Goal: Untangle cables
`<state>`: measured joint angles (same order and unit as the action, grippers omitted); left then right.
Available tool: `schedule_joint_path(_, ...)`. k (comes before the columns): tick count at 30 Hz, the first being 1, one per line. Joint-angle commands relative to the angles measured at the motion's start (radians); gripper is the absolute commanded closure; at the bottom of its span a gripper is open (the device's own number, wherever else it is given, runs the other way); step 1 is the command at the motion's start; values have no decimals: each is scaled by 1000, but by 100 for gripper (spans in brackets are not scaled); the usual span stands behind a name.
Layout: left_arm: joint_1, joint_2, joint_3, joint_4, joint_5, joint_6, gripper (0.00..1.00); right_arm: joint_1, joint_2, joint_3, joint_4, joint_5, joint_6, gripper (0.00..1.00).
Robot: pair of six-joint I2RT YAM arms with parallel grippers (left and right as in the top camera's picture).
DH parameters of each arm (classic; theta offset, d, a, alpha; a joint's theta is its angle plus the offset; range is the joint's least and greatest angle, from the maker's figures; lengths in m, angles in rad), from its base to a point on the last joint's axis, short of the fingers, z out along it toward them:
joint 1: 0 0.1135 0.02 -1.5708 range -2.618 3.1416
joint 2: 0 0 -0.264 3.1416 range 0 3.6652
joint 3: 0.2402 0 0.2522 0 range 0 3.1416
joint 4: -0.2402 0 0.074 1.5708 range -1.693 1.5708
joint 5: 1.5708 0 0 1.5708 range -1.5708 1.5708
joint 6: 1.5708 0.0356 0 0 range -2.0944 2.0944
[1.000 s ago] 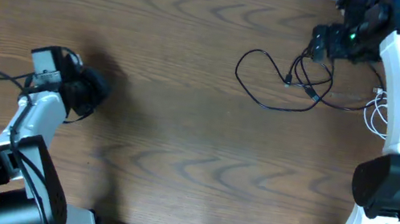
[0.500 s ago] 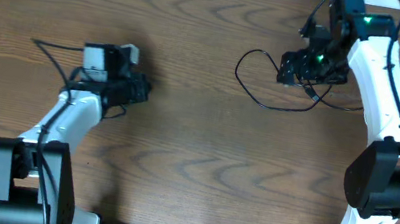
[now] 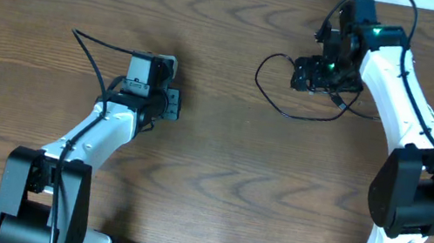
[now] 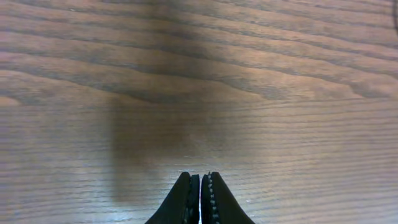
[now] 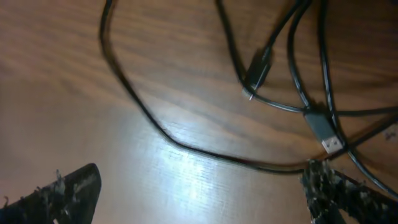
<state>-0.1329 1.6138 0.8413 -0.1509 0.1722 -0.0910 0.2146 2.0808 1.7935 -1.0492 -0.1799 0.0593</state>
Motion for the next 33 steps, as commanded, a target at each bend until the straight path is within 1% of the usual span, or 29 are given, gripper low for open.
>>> schedule_joint_path(1,0,0,-6,-2,-59,21,90,22,-15,-62,47,73,71,1)
schedule_joint_path(4,0,0,-6,-1,-61,21,89,38,-74,-154,130,134,97,1)
schedule_joint_path(8,0,0,-6,0,-61,20,88,65,-215,-341,285,188,99,1)
schedule_joint_path(13,0,0,-6,3,-61,20,87,61,-372,-551,465,208,109,1)
schedule_joint_path(14,0,0,-6,4,-61,20,84,56,-396,-586,499,208,109,1)
schedule_joint_path(15,0,0,-6,6,-61,20,83,52,-416,-616,528,208,109,1)
schedule_joint_path(16,0,0,-6,7,-61,20,78,46,-435,-649,557,208,109,1)
schedule_joint_path(18,0,0,-6,7,-61,20,75,39,-441,-679,587,208,107,1)
schedule_joint_path(20,0,0,-6,7,-61,20,68,32,-435,-693,593,208,100,1)
schedule_joint_path(21,0,0,-6,6,-61,20,63,30,-433,-696,592,208,100,1)
schedule_joint_path(22,0,0,-6,6,-61,20,55,28,-430,-697,592,208,100,1)
schedule_joint_path(23,0,0,-6,6,-61,19,42,28,-428,-697,592,208,101,1)
schedule_joint_path(24,0,0,-6,5,-61,19,10,28,-428,-697,592,208,100,1)
schedule_joint_path(25,0,0,-6,2,-61,19,2,28,-427,-697,592,208,101,1)
schedule_joint_path(33,0,0,-6,-13,-61,19,2,28,-427,-697,589,207,101,1)
